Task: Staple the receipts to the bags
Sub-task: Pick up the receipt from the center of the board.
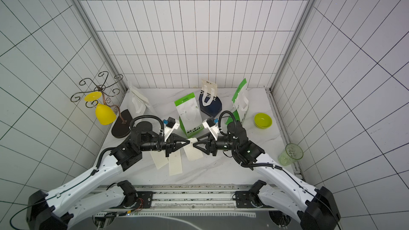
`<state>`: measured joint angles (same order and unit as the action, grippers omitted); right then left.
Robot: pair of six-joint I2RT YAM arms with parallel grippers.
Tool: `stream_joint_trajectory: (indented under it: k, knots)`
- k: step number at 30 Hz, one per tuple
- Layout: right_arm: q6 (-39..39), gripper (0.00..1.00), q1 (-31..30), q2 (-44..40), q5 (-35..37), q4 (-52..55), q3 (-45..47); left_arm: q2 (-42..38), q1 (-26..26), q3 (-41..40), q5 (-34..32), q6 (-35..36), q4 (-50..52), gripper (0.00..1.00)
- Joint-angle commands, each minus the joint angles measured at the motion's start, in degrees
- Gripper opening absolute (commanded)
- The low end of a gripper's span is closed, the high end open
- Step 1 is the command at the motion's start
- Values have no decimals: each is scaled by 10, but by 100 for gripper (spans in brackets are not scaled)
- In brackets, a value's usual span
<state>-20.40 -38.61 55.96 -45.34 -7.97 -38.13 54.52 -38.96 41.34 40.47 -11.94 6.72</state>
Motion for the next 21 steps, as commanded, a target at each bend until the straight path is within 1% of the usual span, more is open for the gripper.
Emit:
stream_joint_trajectory:
  k: [1, 3, 5, 6, 8, 9, 10, 11, 12, 13, 14, 16, 17, 18, 19, 21]
  knots:
    - [1, 38, 4, 4, -16, -21, -71, 5, -4, 15, 8, 8, 0, 0]
    - [-2, 33, 4, 5, -7, -25, -74, 4, -4, 15, 7, 8, 0, 0]
    - [-4, 30, 4, 8, -6, -32, -77, 4, -4, 15, 6, 8, 1, 0]
    - [-7, 27, 4, 12, -8, -36, -78, 3, -3, 15, 5, 7, 1, 0]
    - [-10, 14, 3, 18, -12, -43, -79, 3, -4, 14, 1, 5, 0, 0]
    - [-13, 5, 4, 20, -12, -48, -79, 4, -4, 15, -3, 4, 0, 0]
    - [-13, 0, 3, 20, -9, -51, -79, 3, -4, 16, -13, 0, 2, 1]
    - [-13, 0, 4, 20, 0, -50, -79, 2, -4, 18, -28, -4, 4, 16]
    - [-12, 0, 5, 17, 9, -49, -80, -2, -4, 22, -45, -6, 6, 37]
    - [-11, 0, 8, 18, 13, -47, -83, -7, -4, 28, -72, -7, 12, 48]
    - [-9, 0, 13, 19, 15, -42, -87, -12, -3, 35, -98, -9, 16, 54]
    - [3, 0, 27, 25, 18, -22, -99, -23, 4, 68, -186, -15, 44, 65]
    - [10, 0, 33, 29, 23, -10, -105, -27, 14, 84, -214, -18, 52, 68]
    - [16, 0, 42, 35, 26, -1, -112, -31, 32, 102, -230, -22, 52, 71]
    - [22, 0, 50, 41, 24, 5, -118, -28, 58, 122, -231, -28, 51, 72]
    - [36, 0, 64, 57, 30, 23, -138, -11, 111, 163, -212, -42, 50, 72]
